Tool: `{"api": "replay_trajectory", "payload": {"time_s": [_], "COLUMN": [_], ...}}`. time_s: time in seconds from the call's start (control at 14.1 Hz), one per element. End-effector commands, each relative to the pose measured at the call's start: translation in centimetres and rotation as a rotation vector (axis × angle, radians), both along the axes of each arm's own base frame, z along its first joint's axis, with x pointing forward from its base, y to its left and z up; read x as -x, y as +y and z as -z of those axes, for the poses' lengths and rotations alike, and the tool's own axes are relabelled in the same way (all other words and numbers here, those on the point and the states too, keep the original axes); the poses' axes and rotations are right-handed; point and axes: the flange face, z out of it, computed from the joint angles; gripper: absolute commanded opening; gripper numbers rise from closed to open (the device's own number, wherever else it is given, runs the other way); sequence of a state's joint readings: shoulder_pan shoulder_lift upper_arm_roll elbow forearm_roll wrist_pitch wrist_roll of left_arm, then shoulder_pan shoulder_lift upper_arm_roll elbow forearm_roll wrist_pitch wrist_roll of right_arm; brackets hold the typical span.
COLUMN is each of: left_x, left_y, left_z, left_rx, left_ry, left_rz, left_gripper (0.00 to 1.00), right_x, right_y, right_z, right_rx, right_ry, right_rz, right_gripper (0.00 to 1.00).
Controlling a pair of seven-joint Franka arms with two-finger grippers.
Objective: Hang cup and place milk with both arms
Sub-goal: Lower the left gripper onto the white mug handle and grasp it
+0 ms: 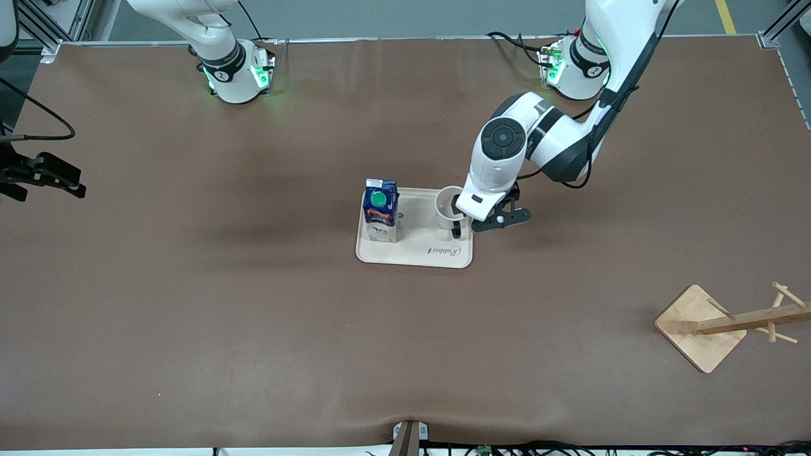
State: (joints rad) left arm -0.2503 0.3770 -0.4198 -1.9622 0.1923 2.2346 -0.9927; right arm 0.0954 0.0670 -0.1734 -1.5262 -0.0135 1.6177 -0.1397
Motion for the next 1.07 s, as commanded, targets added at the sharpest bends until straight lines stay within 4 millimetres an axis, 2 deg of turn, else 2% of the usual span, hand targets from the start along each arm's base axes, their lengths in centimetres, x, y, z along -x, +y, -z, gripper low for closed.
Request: {"api": "replay_trajectory", "payload": {"time_s": [0.0,0.14,0.43,0.57,0.78,0.85,0.99], "left_x": [1.7,2.5,3.0,3.5,3.2,3.0,2.5], "left_y": [-0.8,-1.7,-2.3,-2.9,-3.0,-3.1,-3.1], "left_z": [1.1,2.5,5.6,6.6,6.4,6.2,5.6], "left_rx": [-0.007,-0.007,0.006,0.006,0.014,0.018,0.026], "left_ry": [-0.013,0.006,0.038,0.053,0.046,0.043,0.032], "left_rz": [-0.007,0.011,0.015,0.022,0.019,0.017,0.013], "left_gripper": [0.96,0.81,0.69,0.52,0.11,0.00,0.00], "right_x": [-0.1,-0.1,0.0,0.0,0.4,0.2,0.4], "right_y": [-0.1,-0.3,-0.4,-0.1,0.4,0.8,1.5], "right_z": [-1.6,-1.6,-1.3,-1.0,-0.5,0.0,0.6], "right_rx": [-0.017,-0.017,-0.013,-0.014,-0.019,-0.019,-0.020], "right_ry": [-0.024,-0.020,-0.010,-0.001,0.046,0.058,0.100], "right_rz": [-0.001,-0.003,-0.006,-0.010,-0.017,-0.023,-0.028], "right_gripper": [1.00,1.00,1.00,1.00,1.00,1.00,1.00]}}
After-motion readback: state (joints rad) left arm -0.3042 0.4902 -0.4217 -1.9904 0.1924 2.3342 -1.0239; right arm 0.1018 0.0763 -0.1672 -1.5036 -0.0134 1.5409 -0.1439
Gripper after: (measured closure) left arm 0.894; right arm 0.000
